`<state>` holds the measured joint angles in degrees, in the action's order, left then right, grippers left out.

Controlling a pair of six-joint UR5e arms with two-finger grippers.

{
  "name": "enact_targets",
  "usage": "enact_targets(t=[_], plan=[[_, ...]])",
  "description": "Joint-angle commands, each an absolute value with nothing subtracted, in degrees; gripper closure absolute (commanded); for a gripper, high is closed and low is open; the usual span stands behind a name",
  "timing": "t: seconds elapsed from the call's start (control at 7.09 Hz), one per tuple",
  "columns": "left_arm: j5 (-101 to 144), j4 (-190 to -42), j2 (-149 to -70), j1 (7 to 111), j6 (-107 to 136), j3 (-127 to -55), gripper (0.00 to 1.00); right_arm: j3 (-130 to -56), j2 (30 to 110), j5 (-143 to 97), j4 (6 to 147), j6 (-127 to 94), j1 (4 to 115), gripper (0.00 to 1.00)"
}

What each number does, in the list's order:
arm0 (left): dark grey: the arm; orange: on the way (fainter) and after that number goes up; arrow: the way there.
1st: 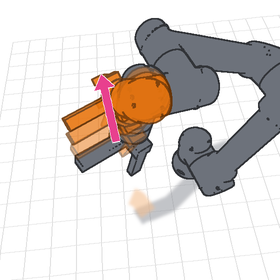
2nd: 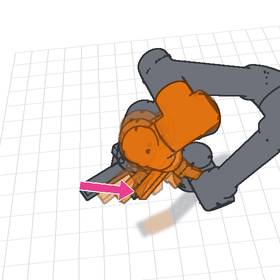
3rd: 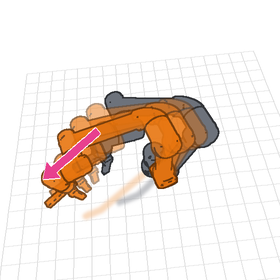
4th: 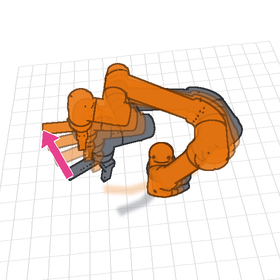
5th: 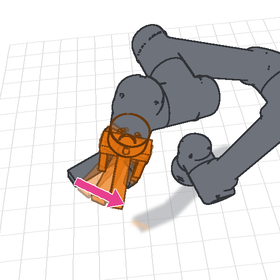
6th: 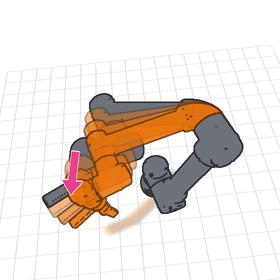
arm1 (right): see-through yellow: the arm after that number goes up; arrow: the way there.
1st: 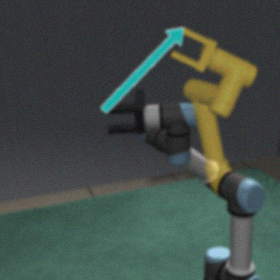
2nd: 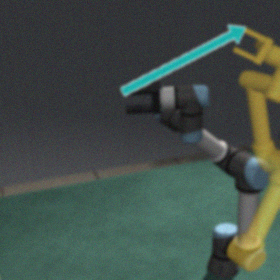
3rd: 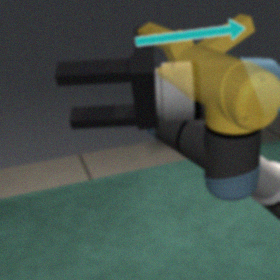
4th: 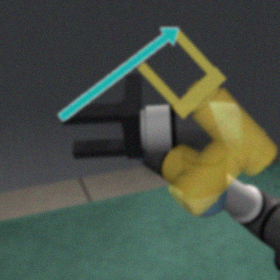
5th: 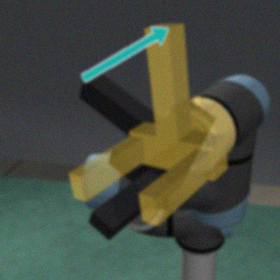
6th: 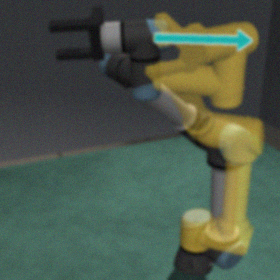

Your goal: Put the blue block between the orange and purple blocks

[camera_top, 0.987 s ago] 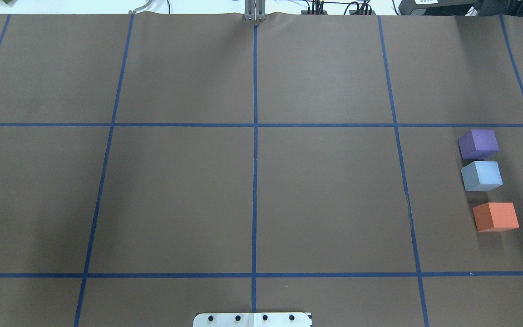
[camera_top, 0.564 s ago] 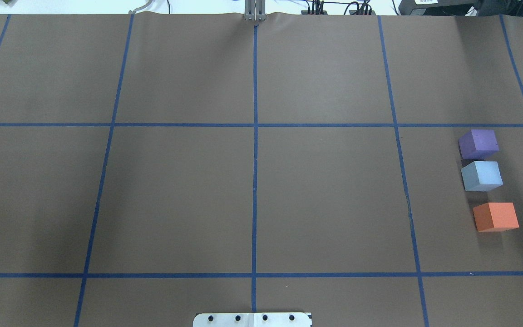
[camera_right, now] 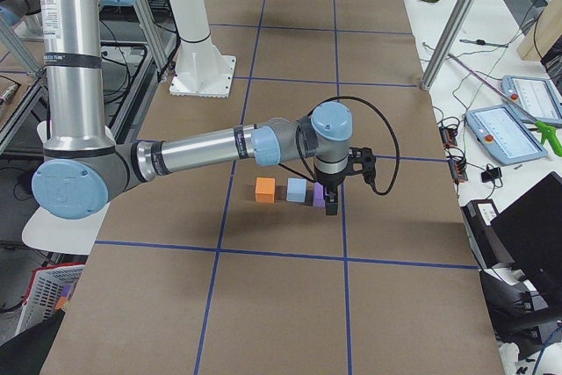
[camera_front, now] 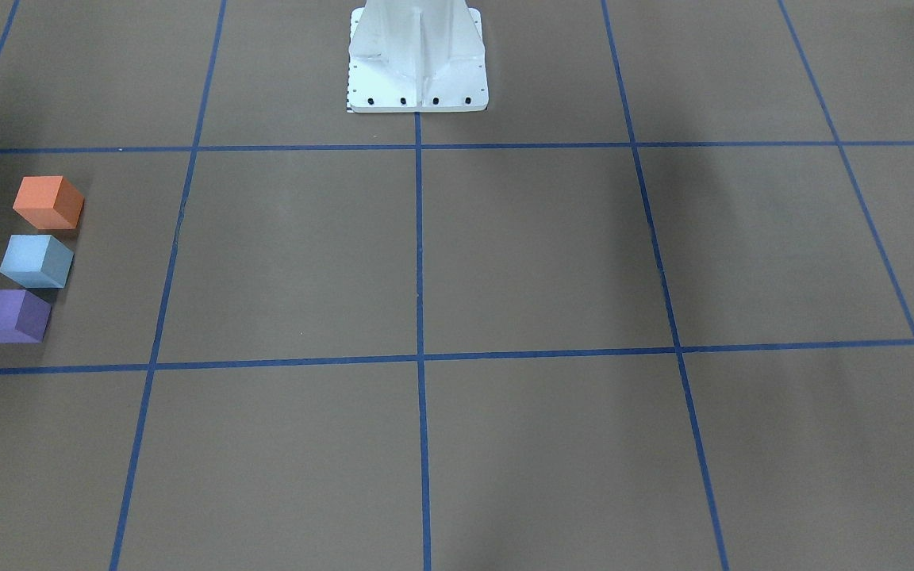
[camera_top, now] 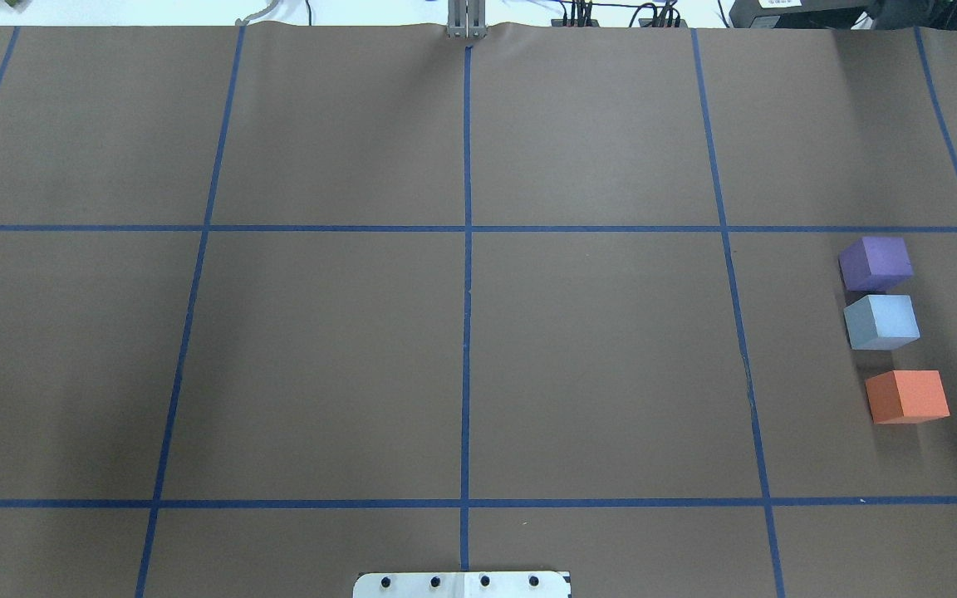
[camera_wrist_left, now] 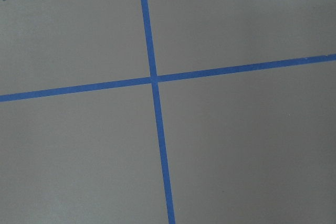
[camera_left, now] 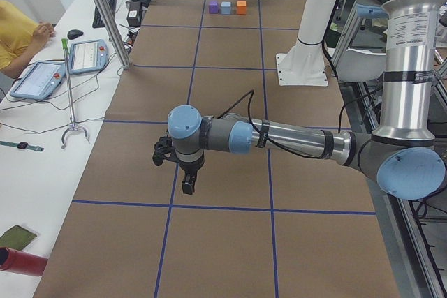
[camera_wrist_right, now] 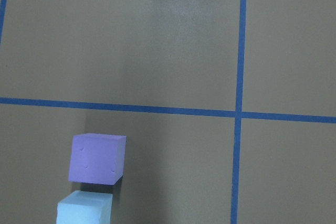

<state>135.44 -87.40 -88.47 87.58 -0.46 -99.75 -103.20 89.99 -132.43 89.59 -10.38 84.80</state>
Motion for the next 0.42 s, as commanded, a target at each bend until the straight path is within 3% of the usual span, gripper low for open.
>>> enact_targets(t=[0.0,0.28], plan=[[135.44,-87.45,-88.59,87.63,2.89,-100.37,0.00,-102.92,90.09,-131.75,89.74,-10.46,84.12,0.00],[135.44,-87.54,-88.33,87.71,2.90,-100.63,0.00,-102.75,90.09,-132.10,89.74,-10.55,83.76,0.00]])
